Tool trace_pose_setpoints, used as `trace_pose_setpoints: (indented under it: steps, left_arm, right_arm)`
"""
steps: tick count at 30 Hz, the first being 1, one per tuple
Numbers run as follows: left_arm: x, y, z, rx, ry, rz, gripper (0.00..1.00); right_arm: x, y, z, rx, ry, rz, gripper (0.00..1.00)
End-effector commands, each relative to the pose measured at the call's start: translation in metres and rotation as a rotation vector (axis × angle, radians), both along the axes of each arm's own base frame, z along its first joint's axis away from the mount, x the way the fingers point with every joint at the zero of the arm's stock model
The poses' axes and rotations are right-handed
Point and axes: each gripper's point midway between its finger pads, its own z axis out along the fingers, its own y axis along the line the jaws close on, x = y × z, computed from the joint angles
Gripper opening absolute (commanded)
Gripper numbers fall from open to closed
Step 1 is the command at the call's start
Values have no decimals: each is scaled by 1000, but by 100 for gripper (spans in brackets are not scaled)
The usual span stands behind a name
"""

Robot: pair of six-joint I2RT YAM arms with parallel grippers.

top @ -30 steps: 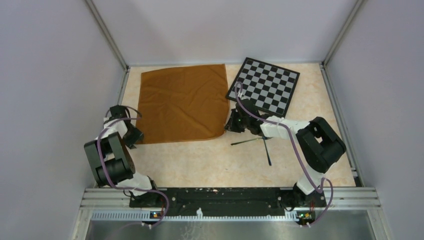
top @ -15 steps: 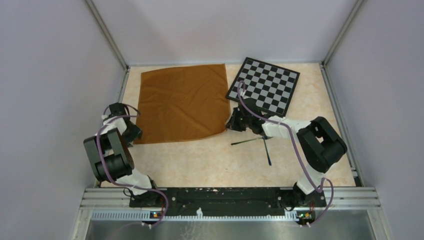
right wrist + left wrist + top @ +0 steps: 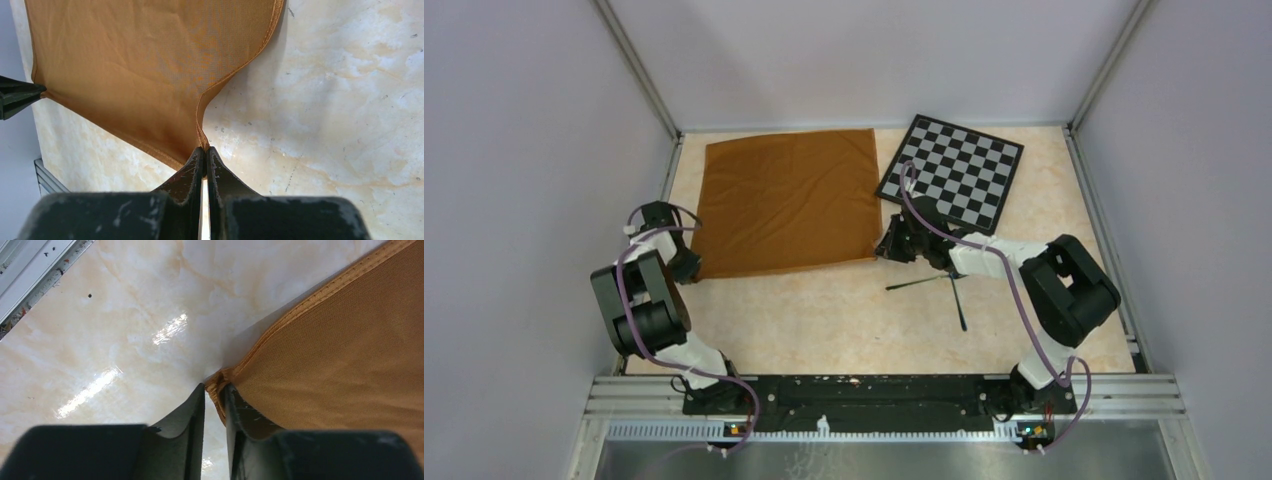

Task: Fold the napkin into a case and place the utensils inside
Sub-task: Pick up the flattened napkin from the center of the board, then fold and flatten the napkin at the center of the board.

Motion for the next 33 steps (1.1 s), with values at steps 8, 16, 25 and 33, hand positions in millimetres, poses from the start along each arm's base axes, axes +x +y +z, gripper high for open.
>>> trace_pose_setpoints:
  steps: [8, 16, 25, 33]
  left_arm:
    - [-15, -13, 10, -41, -9, -10, 0]
    - [-25, -30, 114, -6, -288, 45, 0]
    - [-104, -33, 297, 280, -741, 188, 0]
    - [-202, -50, 465, 436, -1182, 268, 0]
  right_arm:
    - [4, 13, 31, 77, -69, 60, 0]
    - [-24, 29, 72, 106, -136, 161, 0]
    - [-92, 19, 180, 131, -331, 208, 0]
    - [-151, -8, 315, 350, -597, 278, 0]
